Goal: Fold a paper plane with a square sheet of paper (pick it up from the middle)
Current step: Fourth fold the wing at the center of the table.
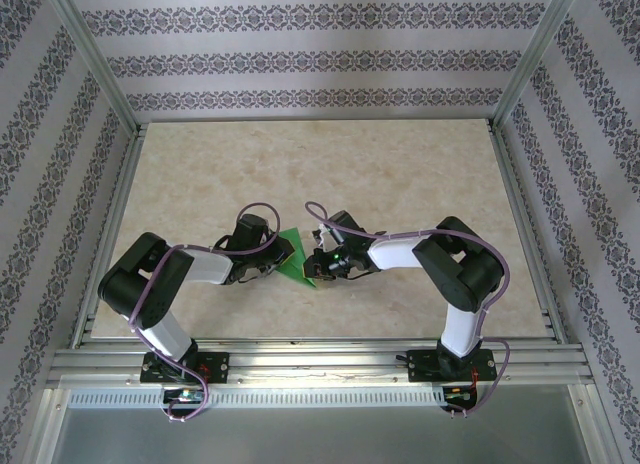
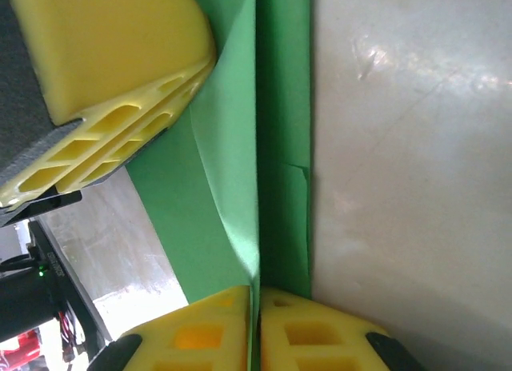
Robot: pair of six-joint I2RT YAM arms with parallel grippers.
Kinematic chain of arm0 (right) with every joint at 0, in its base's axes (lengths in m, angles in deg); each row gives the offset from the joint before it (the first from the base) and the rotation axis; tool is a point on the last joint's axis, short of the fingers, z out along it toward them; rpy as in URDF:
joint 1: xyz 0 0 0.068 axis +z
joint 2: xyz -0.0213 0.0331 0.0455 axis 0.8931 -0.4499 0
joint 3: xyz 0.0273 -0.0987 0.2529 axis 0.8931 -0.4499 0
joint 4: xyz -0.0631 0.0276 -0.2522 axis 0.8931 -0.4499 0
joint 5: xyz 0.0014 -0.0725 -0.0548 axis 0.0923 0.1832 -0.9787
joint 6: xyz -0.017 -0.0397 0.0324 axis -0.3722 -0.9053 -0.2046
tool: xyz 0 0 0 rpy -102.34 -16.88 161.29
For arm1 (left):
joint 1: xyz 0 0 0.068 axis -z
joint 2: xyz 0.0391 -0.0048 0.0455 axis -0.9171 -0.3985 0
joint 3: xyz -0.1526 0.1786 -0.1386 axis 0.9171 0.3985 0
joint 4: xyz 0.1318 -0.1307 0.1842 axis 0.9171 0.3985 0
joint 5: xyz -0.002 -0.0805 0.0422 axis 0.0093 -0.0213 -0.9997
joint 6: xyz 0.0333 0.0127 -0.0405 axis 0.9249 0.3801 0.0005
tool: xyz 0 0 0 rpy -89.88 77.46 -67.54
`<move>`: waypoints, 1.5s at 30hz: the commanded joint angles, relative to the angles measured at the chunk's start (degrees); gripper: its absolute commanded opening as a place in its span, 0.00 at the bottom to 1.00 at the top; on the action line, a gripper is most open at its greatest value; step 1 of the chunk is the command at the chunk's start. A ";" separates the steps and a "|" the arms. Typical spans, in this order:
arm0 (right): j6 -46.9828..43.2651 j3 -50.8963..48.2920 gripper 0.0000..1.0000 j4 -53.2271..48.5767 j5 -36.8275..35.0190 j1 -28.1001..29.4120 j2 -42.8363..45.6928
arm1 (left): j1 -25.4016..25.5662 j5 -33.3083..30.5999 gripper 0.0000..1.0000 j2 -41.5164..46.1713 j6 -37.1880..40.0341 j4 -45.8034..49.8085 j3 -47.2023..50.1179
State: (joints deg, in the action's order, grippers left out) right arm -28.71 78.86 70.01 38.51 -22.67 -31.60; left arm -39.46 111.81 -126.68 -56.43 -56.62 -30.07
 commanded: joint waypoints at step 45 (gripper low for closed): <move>0.38 4.01 0.08 -1.90 3.83 -2.98 -3.45 | 0.90 -1.63 0.16 7.70 0.31 2.99 3.04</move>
State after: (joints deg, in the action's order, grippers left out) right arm -28.27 83.69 68.07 41.88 -24.92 -34.82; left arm -39.44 112.21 -122.33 -56.32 -54.94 -27.80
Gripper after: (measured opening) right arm 0.090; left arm 0.155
